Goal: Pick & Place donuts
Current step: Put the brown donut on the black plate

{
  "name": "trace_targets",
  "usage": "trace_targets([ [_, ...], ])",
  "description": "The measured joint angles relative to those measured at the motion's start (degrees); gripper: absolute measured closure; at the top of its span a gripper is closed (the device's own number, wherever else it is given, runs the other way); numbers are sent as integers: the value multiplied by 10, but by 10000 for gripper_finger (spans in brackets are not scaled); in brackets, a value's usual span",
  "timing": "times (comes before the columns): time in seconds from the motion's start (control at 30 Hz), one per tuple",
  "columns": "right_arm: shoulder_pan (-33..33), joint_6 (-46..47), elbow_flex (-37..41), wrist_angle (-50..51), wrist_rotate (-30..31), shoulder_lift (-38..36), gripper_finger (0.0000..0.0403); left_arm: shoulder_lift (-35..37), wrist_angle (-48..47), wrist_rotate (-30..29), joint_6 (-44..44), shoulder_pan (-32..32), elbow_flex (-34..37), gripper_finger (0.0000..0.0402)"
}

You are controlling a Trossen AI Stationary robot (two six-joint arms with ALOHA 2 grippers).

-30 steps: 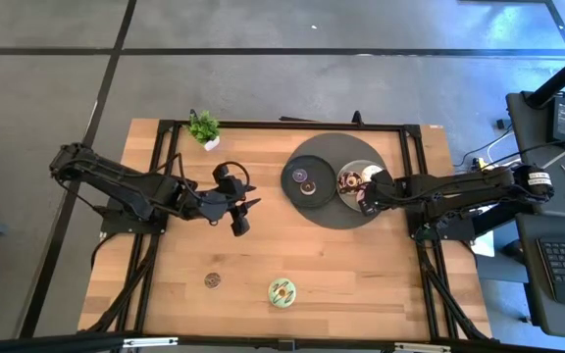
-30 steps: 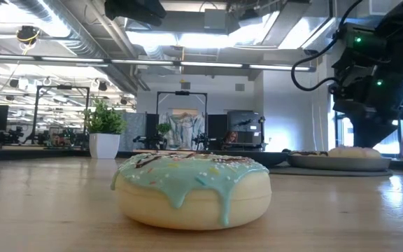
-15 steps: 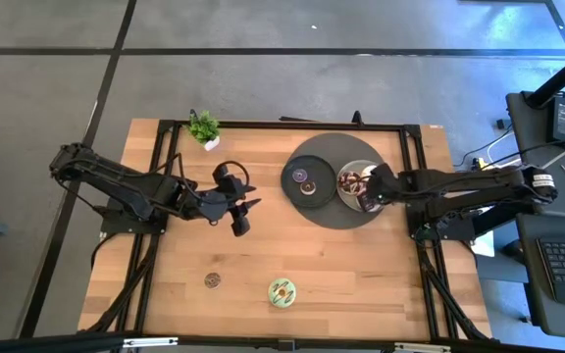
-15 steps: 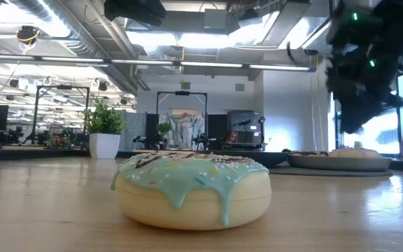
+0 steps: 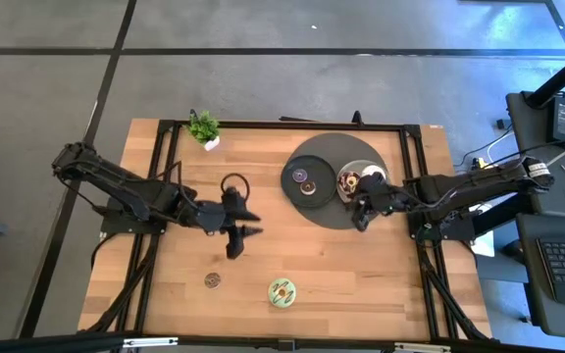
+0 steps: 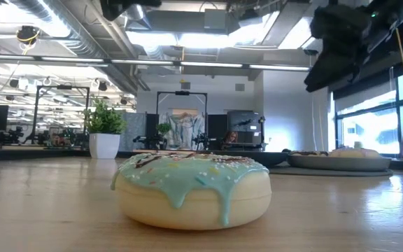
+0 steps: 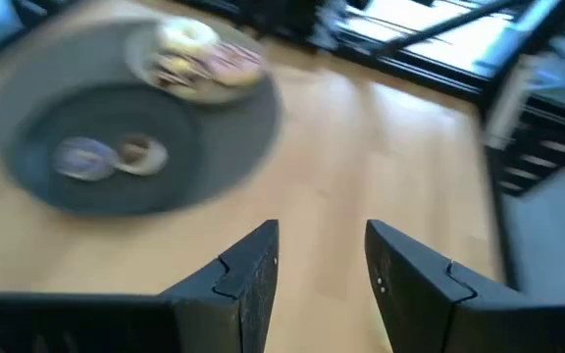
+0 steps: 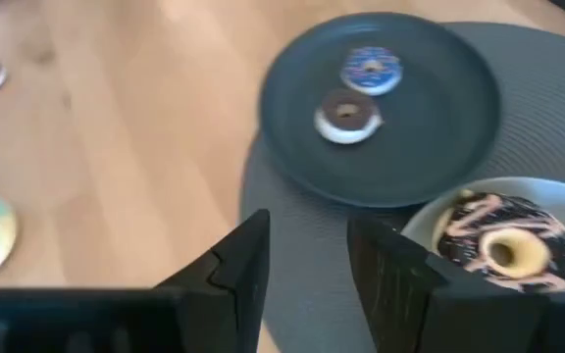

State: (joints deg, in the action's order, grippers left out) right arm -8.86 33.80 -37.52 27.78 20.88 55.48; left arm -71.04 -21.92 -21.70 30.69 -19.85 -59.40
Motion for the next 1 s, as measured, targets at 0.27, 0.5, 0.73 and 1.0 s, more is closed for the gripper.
trace_targets([
  [0.27, -50, -28, 0, -1, 0, 0, 263, -73, -4, 39, 103, -82, 0, 253],
  [0.5, -60, -39, 0, -1, 0, 0, 263, -123, -170, 98, 412, -151, 1, 250],
  [0.73, -60, -43, 0, -2, 19, 0, 263, -168, -240, 124, 684, -201, 1, 252],
  [1.0, -60, -43, 0, -4, 20, 0, 263, -214, -196, 139, 739, -232, 1, 250],
])
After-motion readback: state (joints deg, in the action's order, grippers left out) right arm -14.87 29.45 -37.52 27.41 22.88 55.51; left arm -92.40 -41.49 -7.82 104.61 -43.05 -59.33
